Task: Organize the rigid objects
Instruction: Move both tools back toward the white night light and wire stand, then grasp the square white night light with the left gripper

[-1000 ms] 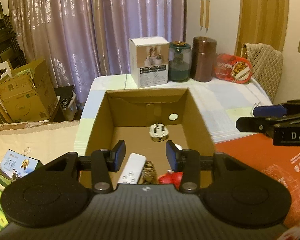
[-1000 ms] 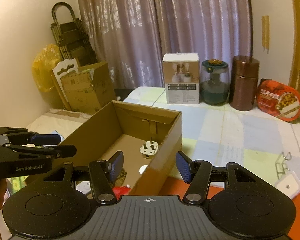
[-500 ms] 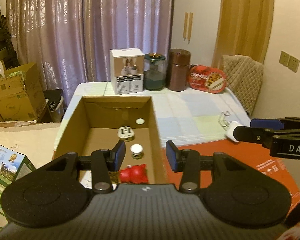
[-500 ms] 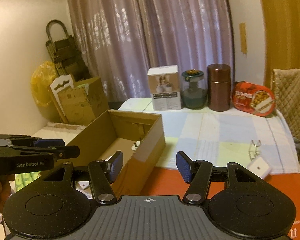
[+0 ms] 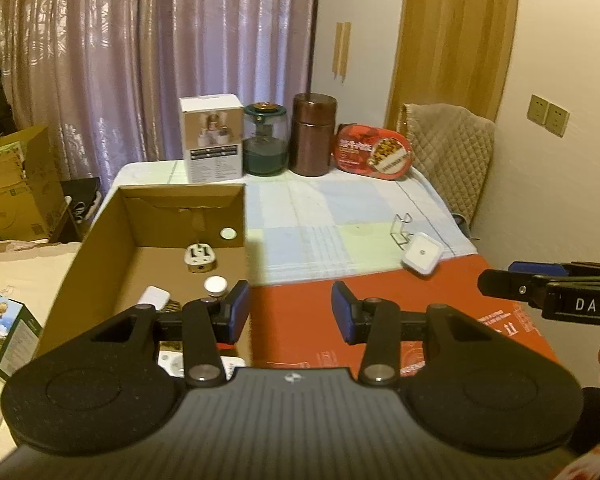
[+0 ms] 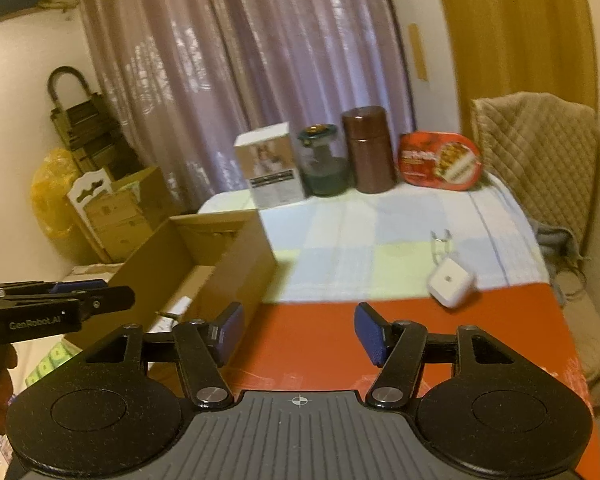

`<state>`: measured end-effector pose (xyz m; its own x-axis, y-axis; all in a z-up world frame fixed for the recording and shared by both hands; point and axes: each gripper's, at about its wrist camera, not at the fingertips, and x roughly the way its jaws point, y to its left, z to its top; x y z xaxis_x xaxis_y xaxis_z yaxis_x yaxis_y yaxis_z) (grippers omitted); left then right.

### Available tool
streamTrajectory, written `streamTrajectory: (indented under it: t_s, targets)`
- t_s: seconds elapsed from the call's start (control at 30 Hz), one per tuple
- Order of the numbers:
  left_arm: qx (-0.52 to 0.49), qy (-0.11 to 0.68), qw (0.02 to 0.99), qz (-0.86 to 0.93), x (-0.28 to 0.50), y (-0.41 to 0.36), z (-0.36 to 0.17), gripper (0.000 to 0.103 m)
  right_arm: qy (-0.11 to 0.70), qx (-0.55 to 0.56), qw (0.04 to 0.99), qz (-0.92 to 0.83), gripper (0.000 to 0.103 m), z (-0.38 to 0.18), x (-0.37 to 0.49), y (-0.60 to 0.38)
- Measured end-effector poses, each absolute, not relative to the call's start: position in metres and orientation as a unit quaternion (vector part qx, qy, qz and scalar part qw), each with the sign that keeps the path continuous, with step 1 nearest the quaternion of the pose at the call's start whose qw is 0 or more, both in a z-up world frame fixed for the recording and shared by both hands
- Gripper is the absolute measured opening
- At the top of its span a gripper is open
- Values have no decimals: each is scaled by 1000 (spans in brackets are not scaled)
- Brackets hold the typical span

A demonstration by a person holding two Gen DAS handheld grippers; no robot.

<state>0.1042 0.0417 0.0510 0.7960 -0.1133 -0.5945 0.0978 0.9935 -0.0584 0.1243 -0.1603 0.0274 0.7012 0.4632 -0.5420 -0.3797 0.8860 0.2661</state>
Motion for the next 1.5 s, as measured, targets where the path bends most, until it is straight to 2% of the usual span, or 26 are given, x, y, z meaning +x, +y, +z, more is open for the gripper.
streamTrajectory:
  t_s: [0.6,1.07,1.27,1.43,1.5]
  targets:
    - [1,321,941,-109,125,-27,39,39,305,103,936,142,59,26,115,-261]
    - [21,335,930,-149,163,-72,18,45,320,78,938,108,59,14,139,-288]
    - [28,344,923,-168,185,-93,2,51,321,75,939,95,59,5,158,-299]
    - [40,345,916,-200,206,-110,-17,63,323,77,939,88,59,-6,180,-306]
    - [49,346,913,-213,215,-118,-26,63,322,74,940,85,59,-13,188,-307]
